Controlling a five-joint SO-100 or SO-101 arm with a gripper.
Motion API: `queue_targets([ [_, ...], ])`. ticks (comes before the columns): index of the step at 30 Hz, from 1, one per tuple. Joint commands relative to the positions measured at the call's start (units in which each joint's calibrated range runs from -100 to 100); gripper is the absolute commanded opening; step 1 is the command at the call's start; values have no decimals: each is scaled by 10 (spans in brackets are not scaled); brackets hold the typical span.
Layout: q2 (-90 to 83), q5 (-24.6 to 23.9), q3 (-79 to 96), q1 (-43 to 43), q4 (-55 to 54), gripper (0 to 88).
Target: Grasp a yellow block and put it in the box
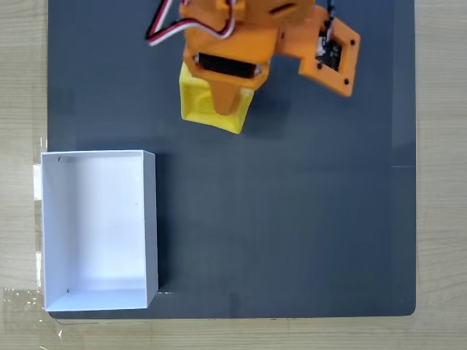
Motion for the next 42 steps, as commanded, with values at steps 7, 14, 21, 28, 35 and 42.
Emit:
queue_targets([
  [7,-202,-1,2,12,-250,167],
  [14,-200,-1,11,125,-437,167],
  [21,-63,-1,14,188,-557,167],
  [28,103,19,-37,205,-601,167],
  [35,216,19,-95,206,-601,166],
  [42,279,22,-113,210,-600,166],
])
